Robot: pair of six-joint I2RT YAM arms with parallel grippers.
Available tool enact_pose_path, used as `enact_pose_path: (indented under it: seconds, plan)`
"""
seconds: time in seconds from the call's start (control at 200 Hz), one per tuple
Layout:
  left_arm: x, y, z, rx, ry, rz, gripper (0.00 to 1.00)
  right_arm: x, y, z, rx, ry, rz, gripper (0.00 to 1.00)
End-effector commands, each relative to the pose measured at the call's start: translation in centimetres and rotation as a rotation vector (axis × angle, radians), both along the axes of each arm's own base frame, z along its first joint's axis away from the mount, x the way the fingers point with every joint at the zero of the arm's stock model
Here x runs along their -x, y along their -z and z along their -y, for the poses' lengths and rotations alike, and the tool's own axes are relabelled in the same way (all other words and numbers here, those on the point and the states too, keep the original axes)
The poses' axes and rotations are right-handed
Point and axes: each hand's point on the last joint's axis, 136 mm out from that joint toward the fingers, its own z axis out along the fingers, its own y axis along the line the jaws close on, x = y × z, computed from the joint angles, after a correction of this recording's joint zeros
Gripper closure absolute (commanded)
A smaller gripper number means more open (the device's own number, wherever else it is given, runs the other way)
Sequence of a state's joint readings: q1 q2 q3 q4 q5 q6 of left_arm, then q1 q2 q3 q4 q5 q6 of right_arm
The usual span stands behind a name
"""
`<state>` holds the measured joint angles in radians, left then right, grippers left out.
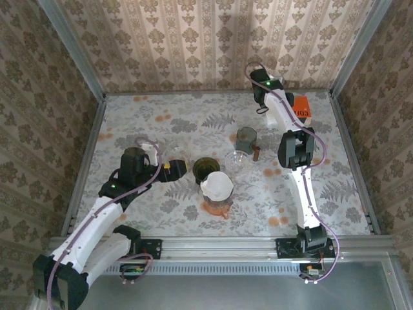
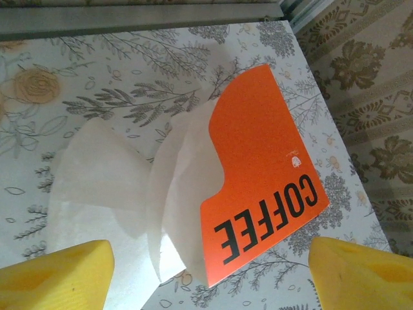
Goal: Place the coffee filter in the dripper
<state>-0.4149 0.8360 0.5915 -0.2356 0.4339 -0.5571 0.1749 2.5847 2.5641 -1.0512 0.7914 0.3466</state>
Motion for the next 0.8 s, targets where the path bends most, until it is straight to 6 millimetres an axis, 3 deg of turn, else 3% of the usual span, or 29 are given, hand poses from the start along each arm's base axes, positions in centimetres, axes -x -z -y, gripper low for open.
enact_pose_path:
  seconds: [0.0, 0.24, 0.57, 0.795]
  plan:
    - [-0.2, -0.4, 0.2, 0.034, 0.012, 0.014, 0.0, 0.6, 0.6, 1.8, 0.052, 0.042, -0.035, 0.21]
    - [-0.5, -0.2, 0.1, 0.044, 0.004, 0.005, 0.0, 0.9, 2.7, 2.9, 0.068, 0.055, -0.091, 0.25]
    - [-0.6, 0.0, 0.1, 0.052, 0.001, -0.009, 0.0, 1.3, 4.1, 3.4, 0.093, 0.052, -0.132, 0.39]
    - [-0.6, 0.1, 0.1, 0.055, 0.002, -0.015, 0.0, 1.6, 4.6, 3.5, 0.108, 0.042, -0.149, 0.42]
